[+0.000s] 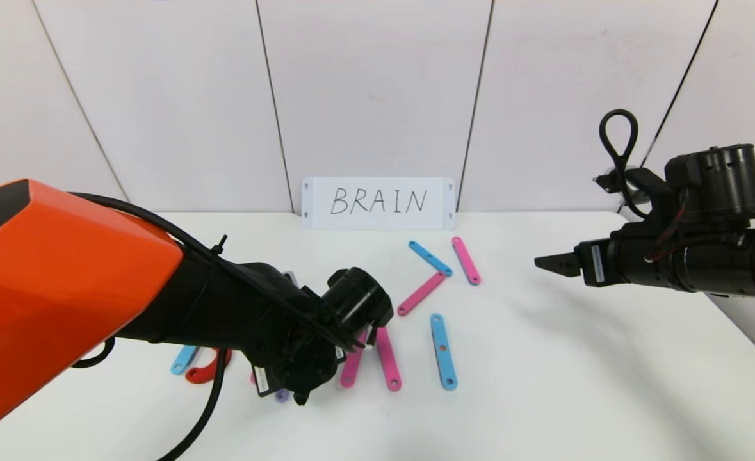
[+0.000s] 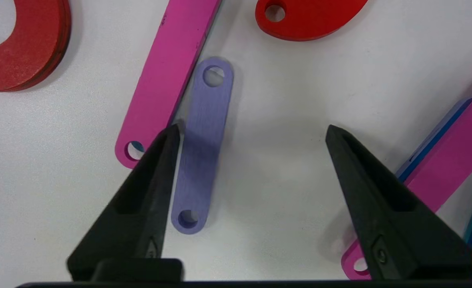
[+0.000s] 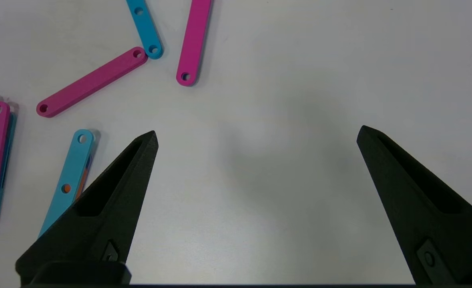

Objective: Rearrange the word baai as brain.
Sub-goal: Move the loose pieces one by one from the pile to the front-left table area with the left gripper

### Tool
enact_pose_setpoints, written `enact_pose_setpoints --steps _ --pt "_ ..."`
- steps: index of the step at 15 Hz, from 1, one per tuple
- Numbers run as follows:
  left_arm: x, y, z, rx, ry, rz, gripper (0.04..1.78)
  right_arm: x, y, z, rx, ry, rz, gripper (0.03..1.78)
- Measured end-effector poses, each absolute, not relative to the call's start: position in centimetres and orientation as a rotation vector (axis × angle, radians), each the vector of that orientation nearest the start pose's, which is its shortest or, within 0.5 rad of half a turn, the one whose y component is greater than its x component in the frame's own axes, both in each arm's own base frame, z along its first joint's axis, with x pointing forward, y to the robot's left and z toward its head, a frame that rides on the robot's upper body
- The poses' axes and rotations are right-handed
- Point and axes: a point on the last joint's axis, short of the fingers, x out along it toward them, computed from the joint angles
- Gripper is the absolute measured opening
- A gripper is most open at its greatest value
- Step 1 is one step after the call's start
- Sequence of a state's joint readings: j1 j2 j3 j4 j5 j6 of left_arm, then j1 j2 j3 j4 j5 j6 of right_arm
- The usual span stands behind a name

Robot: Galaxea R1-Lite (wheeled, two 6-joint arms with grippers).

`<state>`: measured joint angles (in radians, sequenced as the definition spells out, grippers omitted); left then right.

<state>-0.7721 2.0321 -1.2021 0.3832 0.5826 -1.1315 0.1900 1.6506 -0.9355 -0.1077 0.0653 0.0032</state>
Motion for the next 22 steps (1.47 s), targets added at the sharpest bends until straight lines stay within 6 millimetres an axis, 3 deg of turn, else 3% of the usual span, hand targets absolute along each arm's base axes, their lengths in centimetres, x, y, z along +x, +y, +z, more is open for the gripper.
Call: enact_pose_setpoints --steps 3,5,22 --pt "25.37 -23.01 9.86 -0.285 0.867 0.357 1.65 28.4 5.61 18.3 -0.035 0.608 0.246 1.74" --pt "25.33 -23.07 9.87 -0.285 0.866 0.355 1.73 28.4 5.61 18.3 -0.035 0.608 0.246 1.74" --pt "25.29 -23.32 10.63 -0.347 0.879 0.302 1.74 28.26 5.57 18.46 -0.033 0.603 0.246 1.74"
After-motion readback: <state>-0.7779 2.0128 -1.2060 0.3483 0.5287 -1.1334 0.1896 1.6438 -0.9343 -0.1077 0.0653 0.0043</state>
